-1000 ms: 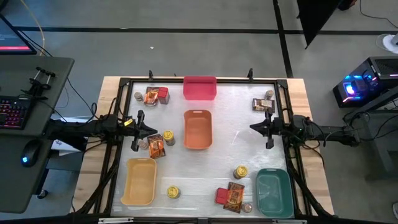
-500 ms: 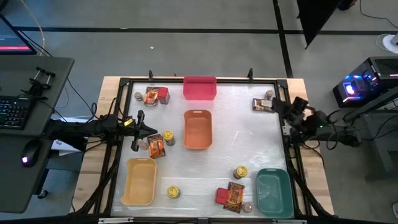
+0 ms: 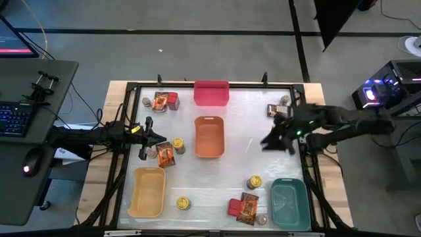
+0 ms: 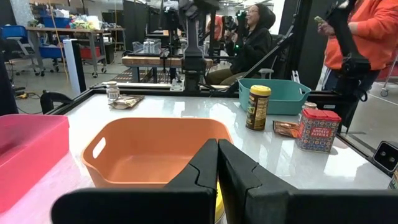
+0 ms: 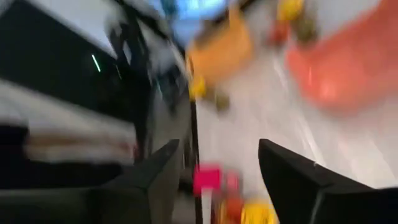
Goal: Sort spices by type
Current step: Put the middle right yellow spice bottle into the green bin
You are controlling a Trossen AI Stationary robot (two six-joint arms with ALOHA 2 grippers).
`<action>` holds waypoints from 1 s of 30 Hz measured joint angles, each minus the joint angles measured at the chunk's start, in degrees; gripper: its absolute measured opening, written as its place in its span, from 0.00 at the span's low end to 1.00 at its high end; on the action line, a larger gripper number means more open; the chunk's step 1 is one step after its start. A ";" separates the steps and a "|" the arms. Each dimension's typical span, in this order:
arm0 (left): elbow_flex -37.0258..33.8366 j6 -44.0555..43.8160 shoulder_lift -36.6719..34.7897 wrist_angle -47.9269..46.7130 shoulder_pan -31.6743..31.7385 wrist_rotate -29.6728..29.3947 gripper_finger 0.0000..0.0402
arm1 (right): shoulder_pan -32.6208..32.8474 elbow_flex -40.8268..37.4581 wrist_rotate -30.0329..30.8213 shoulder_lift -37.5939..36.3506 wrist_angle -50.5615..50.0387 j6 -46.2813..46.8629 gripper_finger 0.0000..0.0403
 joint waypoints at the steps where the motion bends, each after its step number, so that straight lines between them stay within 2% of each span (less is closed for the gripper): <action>1: 0.00 0.00 0.00 -0.02 0.00 -0.01 0.00 | 2.39 3.34 0.60 3.48 -4.20 0.01 0.53; 5: 0.00 0.00 0.00 -0.02 -0.01 0.00 0.00 | 10.85 14.95 6.26 16.86 -21.12 1.31 0.54; 7: 0.00 0.00 0.00 0.00 0.00 0.00 0.00 | 14.26 18.75 8.78 22.90 -25.66 3.63 0.54; 11: 0.00 0.00 0.00 -0.01 0.00 -0.01 0.00 | 19.24 22.39 9.17 33.28 -26.64 8.48 0.54; 15: 0.00 0.00 0.00 0.00 -0.01 -0.01 0.00 | 20.99 25.47 4.67 41.27 -27.14 12.62 0.54; 19: 0.00 0.00 0.00 -0.01 -0.02 0.00 0.00 | 21.12 29.25 4.40 45.93 -28.84 10.67 0.54; 24: 0.00 0.00 0.00 -0.01 -0.01 0.00 0.00 | 21.41 33.02 11.27 48.25 -38.59 10.70 0.54; 27: 0.00 0.01 0.01 -0.02 -0.01 0.00 0.00 | 22.16 33.40 15.53 48.21 -38.49 12.98 0.54; 30: 0.00 0.02 0.02 0.00 0.00 0.00 0.00 | 22.34 33.40 15.82 48.23 -38.43 13.81 0.54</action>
